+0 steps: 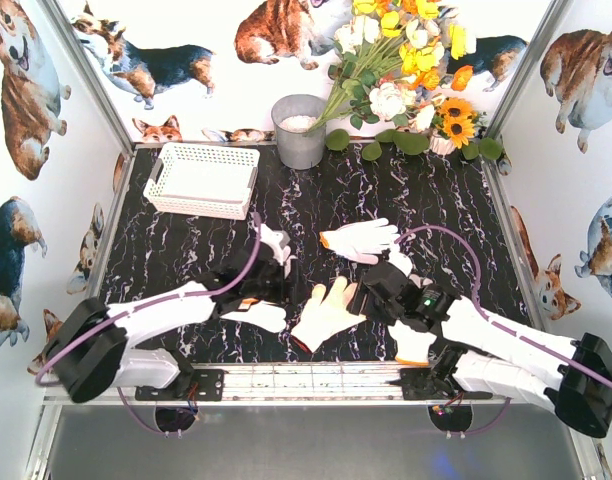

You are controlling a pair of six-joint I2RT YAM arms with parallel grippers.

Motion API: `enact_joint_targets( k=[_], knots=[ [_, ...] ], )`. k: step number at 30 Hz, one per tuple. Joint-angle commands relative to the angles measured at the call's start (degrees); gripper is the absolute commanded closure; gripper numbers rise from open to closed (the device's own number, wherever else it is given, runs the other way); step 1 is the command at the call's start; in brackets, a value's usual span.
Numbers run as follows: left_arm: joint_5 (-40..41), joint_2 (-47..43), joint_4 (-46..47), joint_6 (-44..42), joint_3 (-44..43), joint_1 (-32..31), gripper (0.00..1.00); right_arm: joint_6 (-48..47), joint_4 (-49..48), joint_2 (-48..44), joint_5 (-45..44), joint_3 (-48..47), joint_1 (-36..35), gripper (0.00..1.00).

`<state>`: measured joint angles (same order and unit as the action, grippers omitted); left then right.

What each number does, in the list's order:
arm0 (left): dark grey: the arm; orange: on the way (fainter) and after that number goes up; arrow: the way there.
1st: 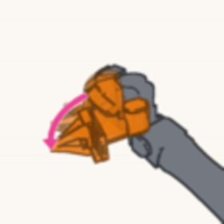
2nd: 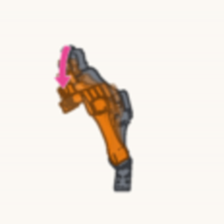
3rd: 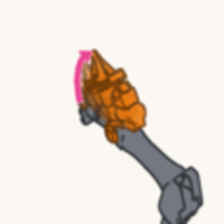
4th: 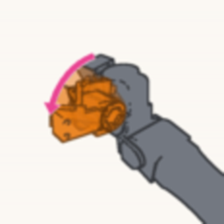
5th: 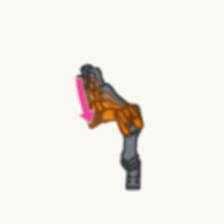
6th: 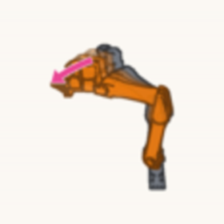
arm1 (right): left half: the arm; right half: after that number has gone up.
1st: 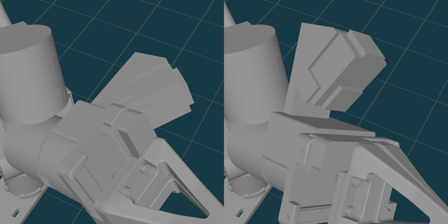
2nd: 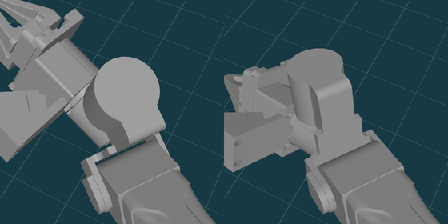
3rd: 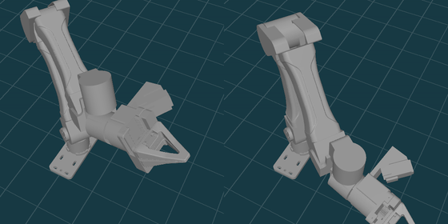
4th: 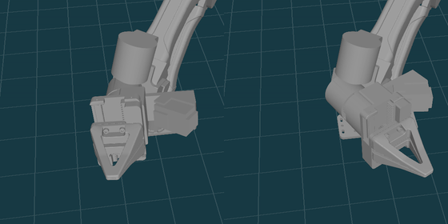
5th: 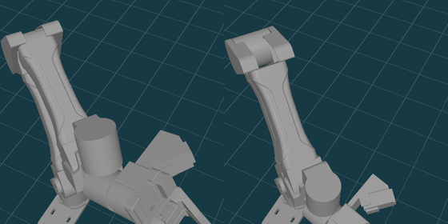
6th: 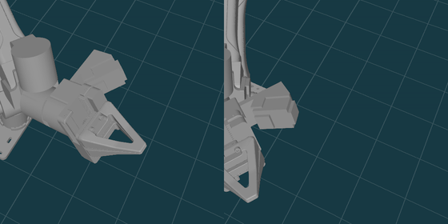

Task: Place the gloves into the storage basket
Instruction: Adjust the glove at the center of the board.

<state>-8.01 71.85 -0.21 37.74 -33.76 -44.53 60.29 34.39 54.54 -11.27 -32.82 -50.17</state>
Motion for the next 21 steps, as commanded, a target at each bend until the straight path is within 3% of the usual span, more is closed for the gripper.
enact_joint_targets(
  k=[1, 7, 15, 21],
  knots=[
    [0.4, 4.5, 4.6, 1.9, -2.7, -2.1, 0.36, 3.6, 1.4, 1.8, -1.1, -1.5, 0.0, 0.41],
    [-3.7, 11.1, 15.7, 7.6, -1.3, -2.9, 0.41, 5.5, -1.7, 6.6, 1.3, -0.3, 0.0, 0.4],
    [-2.5, 16.0, 15.2, 6.5, -2.4, -3.5, 0.48, 5.4, -4.0, 12.2, 2.8, -0.4, 0.0, 0.43],
    [-1.0, 15.5, 12.2, 5.2, -2.0, -3.9, 0.67, 4.8, -6.5, 14.1, 0.8, 0.0, 0.0, 0.52]
  ],
)
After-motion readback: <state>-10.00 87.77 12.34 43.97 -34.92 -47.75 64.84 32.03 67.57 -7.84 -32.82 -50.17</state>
